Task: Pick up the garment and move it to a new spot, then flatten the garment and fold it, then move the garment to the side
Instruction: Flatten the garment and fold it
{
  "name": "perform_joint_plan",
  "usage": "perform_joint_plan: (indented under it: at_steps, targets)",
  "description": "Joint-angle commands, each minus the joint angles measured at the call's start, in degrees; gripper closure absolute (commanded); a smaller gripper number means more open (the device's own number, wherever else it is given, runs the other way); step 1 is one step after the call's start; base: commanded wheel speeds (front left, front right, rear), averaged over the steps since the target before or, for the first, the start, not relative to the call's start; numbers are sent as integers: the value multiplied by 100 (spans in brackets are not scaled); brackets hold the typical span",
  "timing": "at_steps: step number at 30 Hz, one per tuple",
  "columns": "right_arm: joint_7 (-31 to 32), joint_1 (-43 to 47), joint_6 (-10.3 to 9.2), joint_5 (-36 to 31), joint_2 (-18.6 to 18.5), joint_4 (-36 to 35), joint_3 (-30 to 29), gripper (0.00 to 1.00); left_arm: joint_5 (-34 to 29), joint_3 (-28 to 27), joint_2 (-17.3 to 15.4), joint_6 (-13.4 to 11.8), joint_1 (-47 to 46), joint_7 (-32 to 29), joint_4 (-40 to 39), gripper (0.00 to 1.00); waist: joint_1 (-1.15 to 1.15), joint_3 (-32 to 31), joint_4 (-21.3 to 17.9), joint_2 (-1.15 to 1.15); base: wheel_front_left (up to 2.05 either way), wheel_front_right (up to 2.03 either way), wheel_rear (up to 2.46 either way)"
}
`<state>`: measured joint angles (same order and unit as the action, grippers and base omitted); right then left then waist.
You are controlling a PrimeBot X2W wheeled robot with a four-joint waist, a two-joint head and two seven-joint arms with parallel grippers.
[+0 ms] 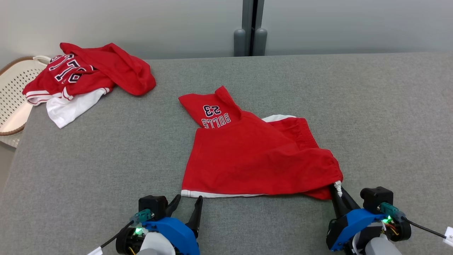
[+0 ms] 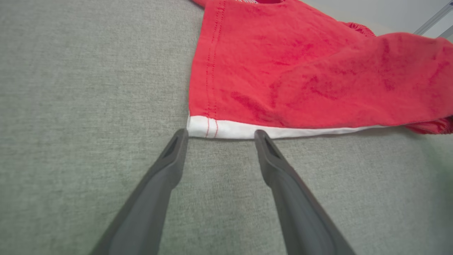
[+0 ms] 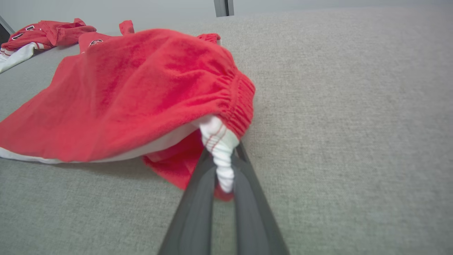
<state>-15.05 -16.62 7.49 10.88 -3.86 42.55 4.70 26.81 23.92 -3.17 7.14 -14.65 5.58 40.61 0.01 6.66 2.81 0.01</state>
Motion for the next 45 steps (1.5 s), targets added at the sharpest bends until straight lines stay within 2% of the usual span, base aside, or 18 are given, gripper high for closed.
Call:
perform_joint_plan:
  at_steps: [1,15,17,18,21,22,23,26,33,38,45]
  targets:
    - [-19,-104,1,-24,-12,-45,1,100,67,26,-7,50,-139,55,56,0,-1,15,-22,-1,0,0,0]
    - [-19,-193,1,-69,-14,-123,63,100,313,363,-17,50,-594,547,895,0,-1,138,-168,-1,0,0,0]
    - [-19,-187,1,-62,-9,-131,64,100,352,486,-5,50,-625,598,922,27,-1,134,-175,-1,0,0,0]
    - [-19,-184,1,-63,-7,-144,62,100,390,540,-6,50,-650,636,934,48,-1,130,-176,-1,0,0,0]
    - [-19,-148,1,-65,-3,-166,56,100,387,746,0,50,-709,690,1017,73,-1,104,-181,-1,0,0,0]
    - [-19,-134,1,-67,0,-170,56,100,419,801,3,50,-706,707,1052,91,-1,89,-184,-1,0,0,0]
    - [-19,-120,1,-70,2,-171,58,100,450,856,5,50,-713,726,1087,100,-1,75,-189,-1,0,0,0]
    - [-19,-95,1,-57,11,-189,72,100,500,964,9,50,-784,812,1145,100,-1,18,-213,-1,0,0,0]
    - [-19,32,1,31,-13,-354,37,100,525,807,-76,51,-789,965,876,100,-1,-154,-237,-1,0,0,0]
    - [-19,211,1,160,-75,-1017,-29,100,340,265,-159,50,-483,967,-227,100,-1,-409,-227,-1,0,0,0]
    - [-8,413,1,347,-445,-2534,167,100,-37,-312,-206,33,3,969,-2243,100,-1,-795,-308,-1,0,0,0]
